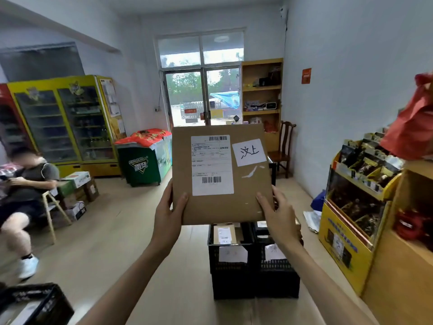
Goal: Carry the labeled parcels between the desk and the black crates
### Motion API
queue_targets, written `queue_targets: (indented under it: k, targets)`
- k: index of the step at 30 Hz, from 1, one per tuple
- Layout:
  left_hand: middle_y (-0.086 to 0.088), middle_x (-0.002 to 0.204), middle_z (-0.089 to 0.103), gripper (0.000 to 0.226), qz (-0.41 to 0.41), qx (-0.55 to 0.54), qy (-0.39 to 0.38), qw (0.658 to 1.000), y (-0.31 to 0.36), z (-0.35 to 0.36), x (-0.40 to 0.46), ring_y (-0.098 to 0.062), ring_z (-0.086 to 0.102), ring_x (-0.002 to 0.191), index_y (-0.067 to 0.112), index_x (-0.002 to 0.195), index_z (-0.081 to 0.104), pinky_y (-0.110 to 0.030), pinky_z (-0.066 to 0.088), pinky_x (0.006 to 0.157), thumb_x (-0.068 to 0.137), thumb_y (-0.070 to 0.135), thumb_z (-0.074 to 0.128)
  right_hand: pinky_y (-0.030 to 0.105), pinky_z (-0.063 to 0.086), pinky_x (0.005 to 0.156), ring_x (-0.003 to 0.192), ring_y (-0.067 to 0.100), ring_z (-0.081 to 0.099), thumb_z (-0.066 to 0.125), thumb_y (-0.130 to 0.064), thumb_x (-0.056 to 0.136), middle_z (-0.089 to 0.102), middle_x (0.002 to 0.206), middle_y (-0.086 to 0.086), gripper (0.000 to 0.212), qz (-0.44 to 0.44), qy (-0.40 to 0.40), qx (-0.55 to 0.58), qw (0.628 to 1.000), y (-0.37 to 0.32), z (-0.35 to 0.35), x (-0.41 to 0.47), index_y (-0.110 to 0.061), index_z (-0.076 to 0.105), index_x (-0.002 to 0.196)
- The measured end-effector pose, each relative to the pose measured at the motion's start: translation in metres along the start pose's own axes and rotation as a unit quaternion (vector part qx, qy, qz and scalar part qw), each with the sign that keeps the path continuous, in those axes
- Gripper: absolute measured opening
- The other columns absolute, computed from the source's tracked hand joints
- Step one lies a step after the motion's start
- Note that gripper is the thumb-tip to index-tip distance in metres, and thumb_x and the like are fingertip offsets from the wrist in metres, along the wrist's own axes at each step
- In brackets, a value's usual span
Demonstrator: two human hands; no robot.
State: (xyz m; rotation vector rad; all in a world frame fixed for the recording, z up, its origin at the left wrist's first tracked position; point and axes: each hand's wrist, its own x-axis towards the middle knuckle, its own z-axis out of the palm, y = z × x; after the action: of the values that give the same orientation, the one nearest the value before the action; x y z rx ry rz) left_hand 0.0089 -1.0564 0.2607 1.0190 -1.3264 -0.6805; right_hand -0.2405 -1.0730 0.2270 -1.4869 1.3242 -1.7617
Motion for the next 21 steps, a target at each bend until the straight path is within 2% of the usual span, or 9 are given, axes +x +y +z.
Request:
queue_targets:
  k: [2,5,8,10,13,18,21]
  targets:
    - [0.027,0.128,0.058,0.042,0.002,0.002,-0.004,1.0,-0.006,0.018,0.025,0.01,0.061,0.109,0.05,0.137,0.04,-0.012,0.055,0.078,0.105,0.026,0.053,0.021,0.057,0.078,0.106,0.01,0.063,0.062,-0.037,0.097,0.064,0.12,-0.004,0.028,-0.003,0.001,0.015,1.0,0.014,-0.001,0.028,-0.032,0.06,0.124]
    - [0.029,0.126,0.058,0.043,0.006,0.005,-0.007,1.0,-0.016,0.045,0.059,0.008,0.061,0.112,0.058,0.13,0.04,-0.014,0.057,0.079,0.105,0.026,0.053,0.022,0.058,0.079,0.105,0.009,0.064,0.062,-0.035,0.098,0.066,0.119,-0.006,0.034,-0.003,0.003,0.031,1.0,0.034,-0.005,0.067,-0.027,0.059,0.131]
    - [0.022,0.131,0.06,0.046,0.014,0.013,-0.004,1.0,-0.034,0.068,0.084,0.004,0.061,0.114,0.045,0.144,0.041,-0.016,0.057,0.081,0.105,0.025,0.053,0.013,0.054,0.074,0.101,0.002,0.064,0.062,-0.03,0.098,0.067,0.116,-0.008,0.033,-0.005,-0.004,0.04,0.999,0.051,-0.008,0.098,-0.025,0.059,0.131]
    - [0.018,0.134,0.06,0.048,0.011,0.015,-0.001,1.0,-0.047,0.08,0.097,0.005,0.061,0.115,0.035,0.15,0.041,-0.014,0.056,0.082,0.105,0.023,0.053,0.016,0.056,0.077,0.102,0.004,0.064,0.061,-0.031,0.098,0.066,0.116,-0.008,0.028,-0.003,-0.011,0.037,0.999,0.066,-0.008,0.115,-0.031,0.057,0.126]
    - [0.019,0.133,0.061,0.043,0.008,0.016,-0.003,1.0,-0.065,0.095,0.115,0.007,0.061,0.113,0.038,0.144,0.043,-0.015,0.056,0.085,0.105,0.023,0.054,0.025,0.056,0.086,0.106,0.011,0.063,0.061,-0.036,0.097,0.066,0.117,-0.004,0.028,0.002,-0.011,0.018,1.0,0.09,-0.006,0.136,-0.035,0.056,0.125]
    - [0.014,0.136,0.061,0.047,-0.011,0.018,-0.006,1.0,-0.102,0.114,0.147,0.005,0.061,0.113,0.027,0.151,0.043,-0.012,0.054,0.079,0.105,0.025,0.053,0.008,0.052,0.076,0.104,0.004,0.062,0.061,-0.033,0.097,0.064,0.122,0.001,0.037,0.021,-0.022,0.005,1.0,0.125,0.003,0.169,-0.024,0.057,0.133]
    - [0.013,0.137,0.061,0.049,-0.023,0.015,-0.007,1.0,-0.129,0.122,0.171,0.003,0.061,0.116,0.027,0.153,0.042,-0.014,0.054,0.083,0.105,0.025,0.054,0.007,0.051,0.077,0.103,0.001,0.062,0.061,-0.034,0.097,0.063,0.123,0.001,0.029,0.03,-0.027,0.0,0.999,0.144,0.014,0.188,-0.032,0.056,0.126]
